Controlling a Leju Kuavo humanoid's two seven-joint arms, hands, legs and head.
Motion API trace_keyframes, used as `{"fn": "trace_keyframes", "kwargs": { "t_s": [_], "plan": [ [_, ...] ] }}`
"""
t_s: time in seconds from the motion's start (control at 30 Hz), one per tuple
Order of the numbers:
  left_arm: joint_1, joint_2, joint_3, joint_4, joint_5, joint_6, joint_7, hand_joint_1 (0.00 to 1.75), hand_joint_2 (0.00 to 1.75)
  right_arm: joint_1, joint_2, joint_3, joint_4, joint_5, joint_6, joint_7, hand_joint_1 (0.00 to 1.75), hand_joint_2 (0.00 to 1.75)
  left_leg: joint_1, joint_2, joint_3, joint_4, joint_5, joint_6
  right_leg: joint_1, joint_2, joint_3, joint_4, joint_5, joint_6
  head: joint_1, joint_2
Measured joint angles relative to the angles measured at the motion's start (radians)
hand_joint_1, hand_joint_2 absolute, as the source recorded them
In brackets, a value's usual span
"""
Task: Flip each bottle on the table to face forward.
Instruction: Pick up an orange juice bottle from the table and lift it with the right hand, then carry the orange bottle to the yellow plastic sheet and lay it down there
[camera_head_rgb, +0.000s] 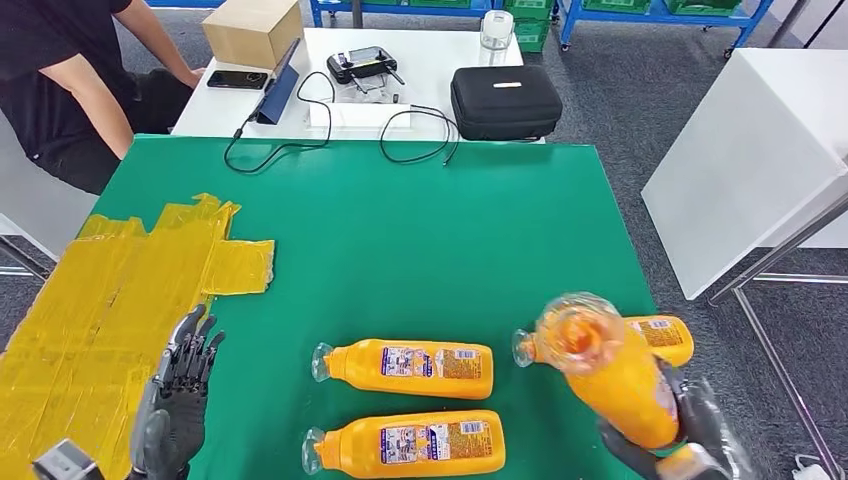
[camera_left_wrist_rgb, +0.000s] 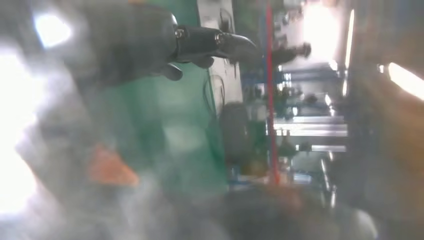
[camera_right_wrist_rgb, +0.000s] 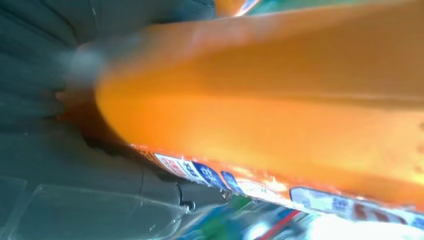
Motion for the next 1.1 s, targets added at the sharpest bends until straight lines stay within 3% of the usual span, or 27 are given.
{"fn": "trace_keyframes", "kwargs": {
  "t_s": [0.07, 0.13, 0.17, 0.3, 0.47, 0.6, 0.77, 0.93, 1.1],
  "plan": [
    [0.007, -0.025, 0.034, -0.013, -0.007, -0.017, -0.001, 0.0, 1.75, -0.025, 0.157, -0.162, -0.064, 0.046, 0.323, -0.113, 1.75, 1.75, 0.0, -0.002, -0.002, 0.0, 0.0, 0.0, 0.0, -0.002, -0.001, 0.001, -0.001, -0.001, 0.0, 0.0],
    [0.008, -0.04, 0.051, -0.023, -0.014, -0.023, -0.001, 0.0, 1.75, -0.039, 0.278, -0.271, -0.103, 0.091, 0.491, -0.18, 1.75, 1.75, 0.0, -0.003, -0.004, 0.0, 0.001, -0.001, 0.0, -0.003, -0.004, 0.003, -0.002, -0.002, 0.0, 0.0],
    [0.007, -0.045, 0.055, -0.027, -0.016, -0.022, -0.001, 0.0, 1.75, -0.044, 0.325, -0.307, -0.115, 0.106, 0.498, -0.197, 1.75, 1.75, 0.0, -0.003, -0.005, -0.001, 0.001, -0.001, 0.0, -0.004, -0.005, 0.004, -0.002, -0.003, 0.0, 0.0],
    [0.005, -0.056, 0.062, -0.037, -0.024, -0.014, -0.002, 0.0, 1.75, -0.062, 0.447, -0.38, -0.142, 0.132, 0.353, -0.213, 1.75, 1.75, -0.001, -0.002, -0.006, -0.001, 0.001, -0.002, -0.001, -0.003, -0.007, 0.004, -0.002, -0.004, 0.0, 0.0],
    [0.005, -0.059, 0.065, -0.039, -0.014, -0.01, -0.001, 0.0, 1.75, -0.068, 0.504, -0.402, -0.151, 0.111, 0.306, -0.198, 1.75, 1.75, -0.002, -0.002, -0.007, -0.001, 0.002, -0.002, -0.002, -0.003, -0.006, 0.004, -0.002, -0.004, 0.0, 0.0],
    [-0.003, -0.057, 0.05, -0.038, 0.029, 0.0, 0.022, 0.0, 1.75, -0.081, 0.468, -0.33, -0.125, 0.064, 0.151, -0.096, 1.75, 1.75, -0.003, -0.002, -0.009, -0.001, 0.003, -0.002, -0.002, -0.003, -0.002, 0.004, -0.001, -0.003, 0.0, 0.0],
    [-0.066, -0.025, -0.037, -0.023, 0.093, 0.067, 0.087, 0.0, 1.75, -0.202, 0.304, -0.095, 0.031, -0.007, -0.113, 0.08, 1.75, 1.75, -0.004, 0.001, -0.01, 0.0, 0.007, 0.0, -0.004, -0.001, -0.004, 0.004, 0.003, 0.002, 0.0, 0.0],
    [-0.096, 0.006, -0.102, -0.011, 0.111, 0.096, 0.099, 0.0, 1.75, -0.271, 0.201, 0.054, 0.131, -0.031, -0.164, 0.11, 1.75, 1.75, -0.005, -0.003, -0.011, 0.0, 0.008, 0.0, -0.005, -0.003, -0.007, 0.005, 0.003, 0.002, 0.0, 0.0],
    [-0.111, 0.029, -0.135, -0.002, 0.123, 0.097, 0.105, 0.0, 1.75, -0.331, 0.151, 0.127, 0.203, -0.044, -0.171, 0.131, 1.75, 1.75, -0.005, -0.002, -0.015, 0.0, 0.009, 0.0, -0.005, -0.003, -0.005, 0.007, 0.003, 0.003, 0.0, 0.0]
  ]
}}
